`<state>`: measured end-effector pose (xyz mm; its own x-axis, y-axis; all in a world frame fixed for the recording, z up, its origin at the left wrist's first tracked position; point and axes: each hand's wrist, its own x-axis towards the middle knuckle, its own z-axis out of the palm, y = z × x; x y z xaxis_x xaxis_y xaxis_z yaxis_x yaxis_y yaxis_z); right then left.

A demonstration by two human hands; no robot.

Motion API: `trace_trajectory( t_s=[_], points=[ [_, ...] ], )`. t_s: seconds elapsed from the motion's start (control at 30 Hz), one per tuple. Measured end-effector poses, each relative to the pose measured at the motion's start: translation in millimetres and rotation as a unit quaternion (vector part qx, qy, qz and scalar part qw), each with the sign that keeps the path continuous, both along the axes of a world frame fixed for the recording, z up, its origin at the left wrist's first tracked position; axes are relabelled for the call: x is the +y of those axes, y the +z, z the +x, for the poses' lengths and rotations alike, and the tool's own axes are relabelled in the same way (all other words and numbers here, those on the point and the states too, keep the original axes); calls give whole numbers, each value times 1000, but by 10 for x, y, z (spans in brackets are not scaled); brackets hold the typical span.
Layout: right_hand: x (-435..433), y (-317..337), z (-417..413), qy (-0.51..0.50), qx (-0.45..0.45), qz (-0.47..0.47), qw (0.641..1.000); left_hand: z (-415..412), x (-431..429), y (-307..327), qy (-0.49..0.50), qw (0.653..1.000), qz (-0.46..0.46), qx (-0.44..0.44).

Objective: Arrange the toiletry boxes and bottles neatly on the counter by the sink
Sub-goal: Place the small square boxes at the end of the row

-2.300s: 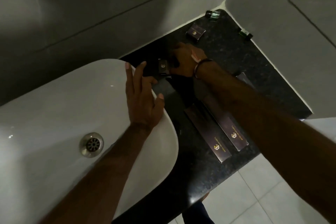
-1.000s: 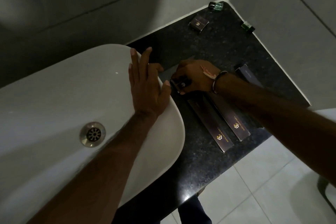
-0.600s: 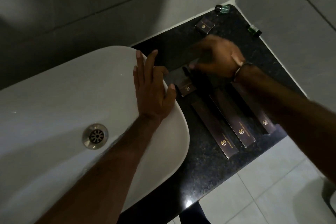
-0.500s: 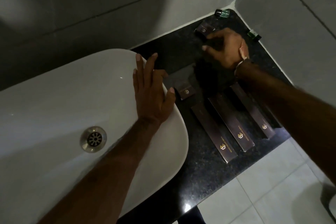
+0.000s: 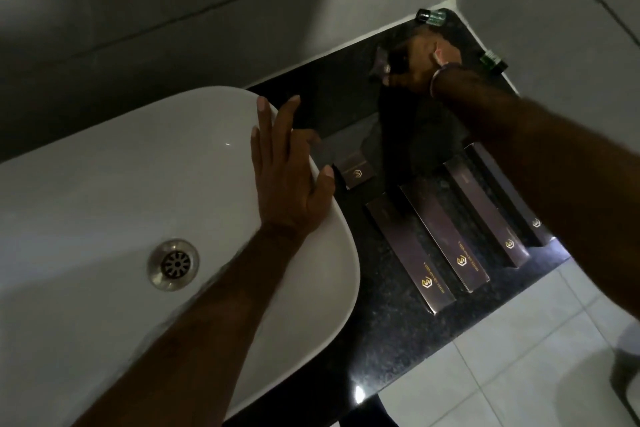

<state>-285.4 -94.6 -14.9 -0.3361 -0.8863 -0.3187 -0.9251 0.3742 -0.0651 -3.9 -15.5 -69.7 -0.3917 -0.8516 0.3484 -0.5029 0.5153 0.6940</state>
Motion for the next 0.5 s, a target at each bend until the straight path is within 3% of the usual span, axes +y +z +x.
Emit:
trace_trajectory(
  t_s=[0.23,0.5],
  points=[
    [659,186,91,230,82,92,965,-6,8,35,-4,1000,10,0],
    [881,120,282,271,60,83,957,-4,7,25,-4,1000,-1,0]
  ],
)
